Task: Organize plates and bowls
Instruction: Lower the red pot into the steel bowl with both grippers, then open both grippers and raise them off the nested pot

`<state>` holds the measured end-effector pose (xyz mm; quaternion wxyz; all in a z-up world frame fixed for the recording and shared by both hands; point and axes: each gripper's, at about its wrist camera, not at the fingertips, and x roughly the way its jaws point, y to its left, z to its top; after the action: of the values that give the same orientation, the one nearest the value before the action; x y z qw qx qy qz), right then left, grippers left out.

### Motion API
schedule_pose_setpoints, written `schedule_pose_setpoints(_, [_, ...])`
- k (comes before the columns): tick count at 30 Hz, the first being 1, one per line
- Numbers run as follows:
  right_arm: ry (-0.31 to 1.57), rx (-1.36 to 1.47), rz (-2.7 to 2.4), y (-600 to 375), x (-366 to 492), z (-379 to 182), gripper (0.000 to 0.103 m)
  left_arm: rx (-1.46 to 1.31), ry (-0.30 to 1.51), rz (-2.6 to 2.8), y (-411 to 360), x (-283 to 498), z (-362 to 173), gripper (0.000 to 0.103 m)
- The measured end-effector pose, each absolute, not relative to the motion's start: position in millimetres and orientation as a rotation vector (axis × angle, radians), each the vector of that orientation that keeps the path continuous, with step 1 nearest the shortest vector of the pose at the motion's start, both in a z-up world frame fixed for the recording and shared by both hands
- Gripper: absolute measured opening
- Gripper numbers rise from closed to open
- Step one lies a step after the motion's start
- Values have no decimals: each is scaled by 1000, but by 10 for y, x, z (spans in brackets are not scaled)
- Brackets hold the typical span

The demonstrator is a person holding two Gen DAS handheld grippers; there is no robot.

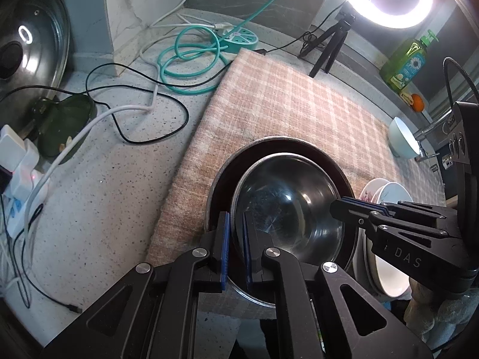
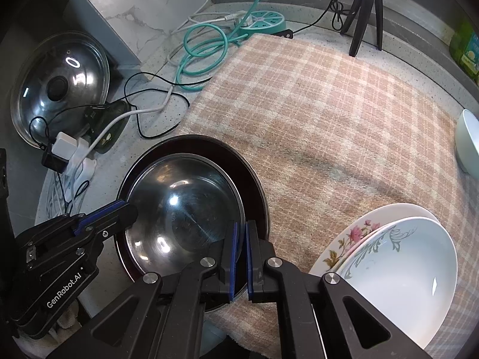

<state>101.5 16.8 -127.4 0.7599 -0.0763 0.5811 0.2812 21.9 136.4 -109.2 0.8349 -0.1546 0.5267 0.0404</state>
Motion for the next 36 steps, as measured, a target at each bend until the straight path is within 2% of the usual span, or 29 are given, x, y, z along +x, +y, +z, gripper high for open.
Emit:
schedule_pose_setpoints(13, [1251, -180, 635, 168, 1010, -1211, 8, -330, 1127, 71, 1387, 245, -1083, 10])
schedule_pose_setpoints(16, [1235, -166, 647, 145, 1015, -1142, 13, -329, 1115, 66, 1389, 256, -1035, 11])
schedule_pose_setpoints(22, [1217, -149, 664, 102, 1027, -1029, 14, -299, 1103, 54, 1323, 298, -961, 11])
schedule_pose_setpoints(36, [1096, 28, 634, -863, 1067, -589, 16, -342, 996, -28, 1176, 349, -502, 12])
